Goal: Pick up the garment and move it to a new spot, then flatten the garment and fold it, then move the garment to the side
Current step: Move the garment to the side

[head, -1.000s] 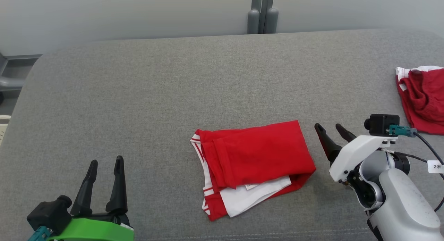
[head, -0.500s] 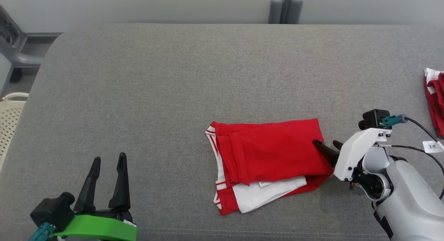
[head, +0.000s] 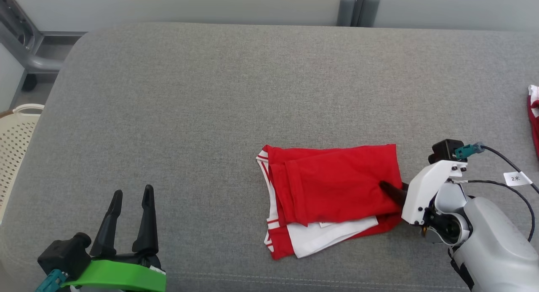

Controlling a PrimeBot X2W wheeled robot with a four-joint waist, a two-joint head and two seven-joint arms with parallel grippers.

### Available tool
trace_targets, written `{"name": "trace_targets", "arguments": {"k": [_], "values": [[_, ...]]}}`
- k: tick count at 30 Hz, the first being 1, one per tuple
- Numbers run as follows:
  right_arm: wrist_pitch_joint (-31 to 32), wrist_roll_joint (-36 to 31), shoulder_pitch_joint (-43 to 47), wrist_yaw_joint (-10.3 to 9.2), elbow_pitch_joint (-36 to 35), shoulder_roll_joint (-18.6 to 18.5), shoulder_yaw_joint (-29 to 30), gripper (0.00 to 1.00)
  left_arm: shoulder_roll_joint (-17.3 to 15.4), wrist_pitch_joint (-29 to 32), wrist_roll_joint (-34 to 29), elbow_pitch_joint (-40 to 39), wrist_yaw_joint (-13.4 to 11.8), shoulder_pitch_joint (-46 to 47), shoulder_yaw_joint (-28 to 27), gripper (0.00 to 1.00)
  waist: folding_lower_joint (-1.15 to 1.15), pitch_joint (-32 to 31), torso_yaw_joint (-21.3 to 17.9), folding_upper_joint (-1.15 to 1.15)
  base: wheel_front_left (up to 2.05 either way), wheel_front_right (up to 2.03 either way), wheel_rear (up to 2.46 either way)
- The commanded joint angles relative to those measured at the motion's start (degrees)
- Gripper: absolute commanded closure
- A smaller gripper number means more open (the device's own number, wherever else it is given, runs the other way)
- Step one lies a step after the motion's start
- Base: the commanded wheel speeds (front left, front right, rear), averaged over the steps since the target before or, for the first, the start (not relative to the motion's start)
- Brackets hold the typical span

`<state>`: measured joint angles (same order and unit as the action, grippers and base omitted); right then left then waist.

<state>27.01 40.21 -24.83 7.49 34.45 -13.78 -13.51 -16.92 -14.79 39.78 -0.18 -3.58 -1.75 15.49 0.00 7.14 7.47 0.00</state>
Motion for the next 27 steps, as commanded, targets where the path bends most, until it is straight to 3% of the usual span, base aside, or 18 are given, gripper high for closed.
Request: {"name": "trace_targets", "arguments": {"k": [1, 2, 3, 15, 27], "values": [[-0.8, -0.3, -0.6, -0.01, 0.7, -0.2, -0.6, 0.75, 0.3, -0.4, -0.3, 0.1, 0.3, 0.4, -0.1, 0.00, 0.00, 0.1, -0.1, 0.00, 0.00, 0.00, 0.00], [-1.4, -0.2, -1.0, -0.01, 0.9, -0.1, -1.1, 0.94, 0.3, -0.4, -0.4, 0.1, 0.4, 0.5, -0.1, 0.00, 0.00, 0.1, -0.1, 0.00, 0.00, 0.00, 0.00], [-2.0, 0.0, -1.4, -0.01, 1.2, -0.2, -1.5, 1.00, 0.3, -0.4, -0.4, 0.1, 0.5, 0.5, 0.0, 0.00, 0.00, 0.1, -0.2, 0.00, 0.00, 0.00, 0.00], [-7.9, 0.5, -4.7, -0.02, 2.8, -4.3, -5.5, 1.00, 0.4, -0.3, -0.6, 0.3, 0.6, -0.8, 0.3, 0.00, 0.00, -1.2, -3.1, 0.00, 0.00, 0.00, 0.00], [-9.6, -0.9, -8.5, -0.02, 1.2, -7.7, -5.4, 1.00, 0.6, -0.2, -1.5, -0.8, 0.5, -0.1, 0.9, 0.00, 0.00, -2.0, -14.1, 0.00, 0.00, 0.00, 0.00]]}}
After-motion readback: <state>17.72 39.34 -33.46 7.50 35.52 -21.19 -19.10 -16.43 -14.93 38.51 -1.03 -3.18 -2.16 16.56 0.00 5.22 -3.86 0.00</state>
